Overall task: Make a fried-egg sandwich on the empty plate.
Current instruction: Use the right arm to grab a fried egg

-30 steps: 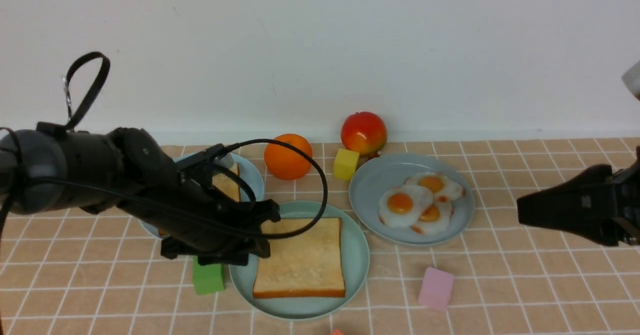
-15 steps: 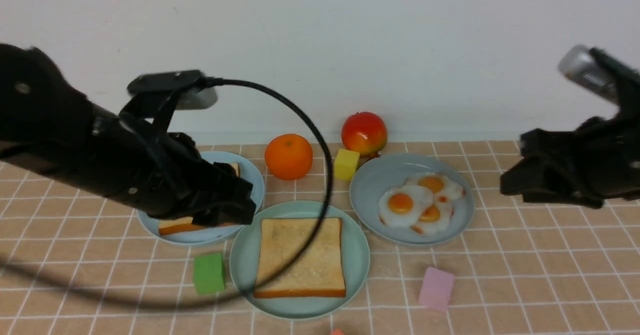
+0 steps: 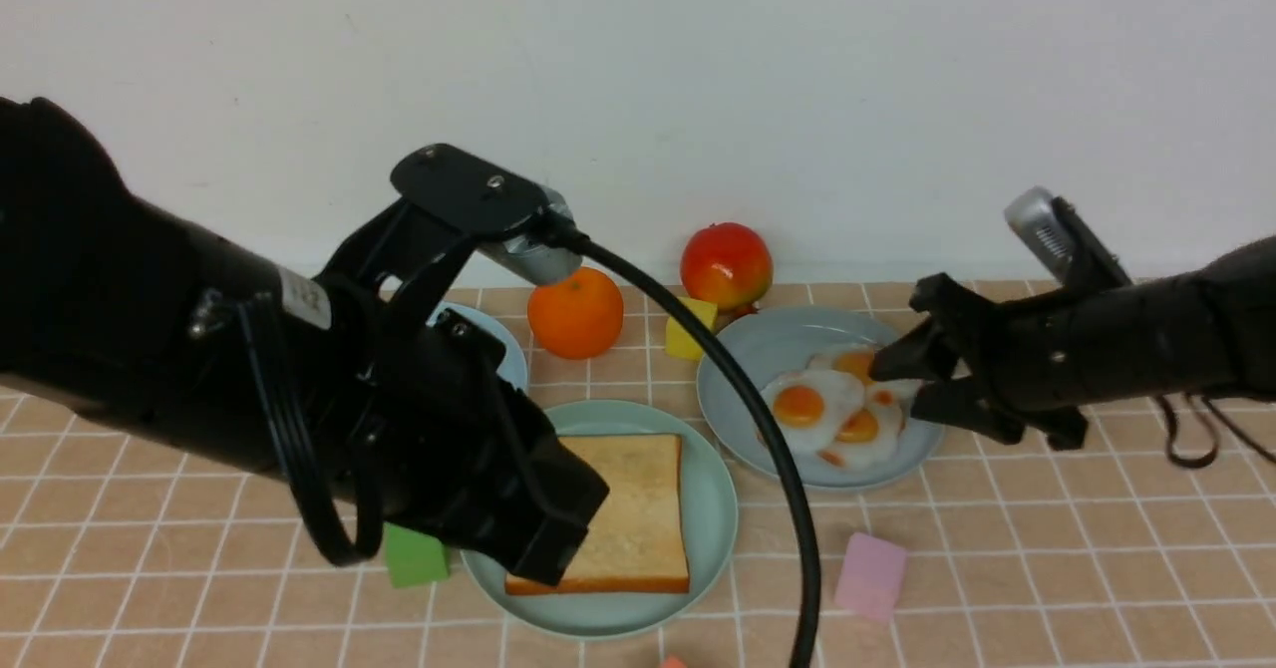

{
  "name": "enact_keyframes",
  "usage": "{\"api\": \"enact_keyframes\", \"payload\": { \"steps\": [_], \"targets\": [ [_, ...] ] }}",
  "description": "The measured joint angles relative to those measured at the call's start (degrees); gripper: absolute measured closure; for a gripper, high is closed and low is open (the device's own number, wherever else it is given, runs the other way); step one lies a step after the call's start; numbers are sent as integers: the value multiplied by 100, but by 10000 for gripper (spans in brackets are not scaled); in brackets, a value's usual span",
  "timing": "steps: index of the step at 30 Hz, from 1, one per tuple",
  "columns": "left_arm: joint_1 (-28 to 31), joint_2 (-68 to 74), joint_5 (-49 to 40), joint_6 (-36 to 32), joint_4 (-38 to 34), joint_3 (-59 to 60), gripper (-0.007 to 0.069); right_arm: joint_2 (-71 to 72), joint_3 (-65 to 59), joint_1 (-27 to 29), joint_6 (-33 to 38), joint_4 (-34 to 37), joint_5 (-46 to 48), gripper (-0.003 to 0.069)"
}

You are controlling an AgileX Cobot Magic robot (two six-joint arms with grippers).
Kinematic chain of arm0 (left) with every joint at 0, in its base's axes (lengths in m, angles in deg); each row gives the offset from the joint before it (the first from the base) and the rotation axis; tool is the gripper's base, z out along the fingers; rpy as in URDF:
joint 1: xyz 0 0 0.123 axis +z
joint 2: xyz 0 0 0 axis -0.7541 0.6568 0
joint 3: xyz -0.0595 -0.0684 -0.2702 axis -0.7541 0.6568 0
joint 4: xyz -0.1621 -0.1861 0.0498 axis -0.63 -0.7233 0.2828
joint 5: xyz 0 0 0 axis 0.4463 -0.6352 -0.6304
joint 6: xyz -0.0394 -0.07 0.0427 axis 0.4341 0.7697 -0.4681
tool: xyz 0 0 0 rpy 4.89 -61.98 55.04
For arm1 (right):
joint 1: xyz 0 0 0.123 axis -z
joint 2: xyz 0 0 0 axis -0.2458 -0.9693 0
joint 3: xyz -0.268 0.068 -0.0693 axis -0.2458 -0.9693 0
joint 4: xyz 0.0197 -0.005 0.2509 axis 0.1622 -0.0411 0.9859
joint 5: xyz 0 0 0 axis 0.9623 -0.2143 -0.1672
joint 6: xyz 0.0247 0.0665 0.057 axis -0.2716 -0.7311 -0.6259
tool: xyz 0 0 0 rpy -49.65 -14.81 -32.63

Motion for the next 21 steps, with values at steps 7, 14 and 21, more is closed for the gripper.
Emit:
{"api": "enact_keyframes", "payload": {
  "steps": [7,14,21],
  "targets": [
    [0,19,6,6,12,0,638,-540,6,0,1571,1843,-151,272],
    [0,19,44,24,12,0,638,-784,158,0,1868,2004,-171,272],
    [0,24,68,44,12,0,638,-1021,357,0,1877,2004,3,272]
  ]
}}
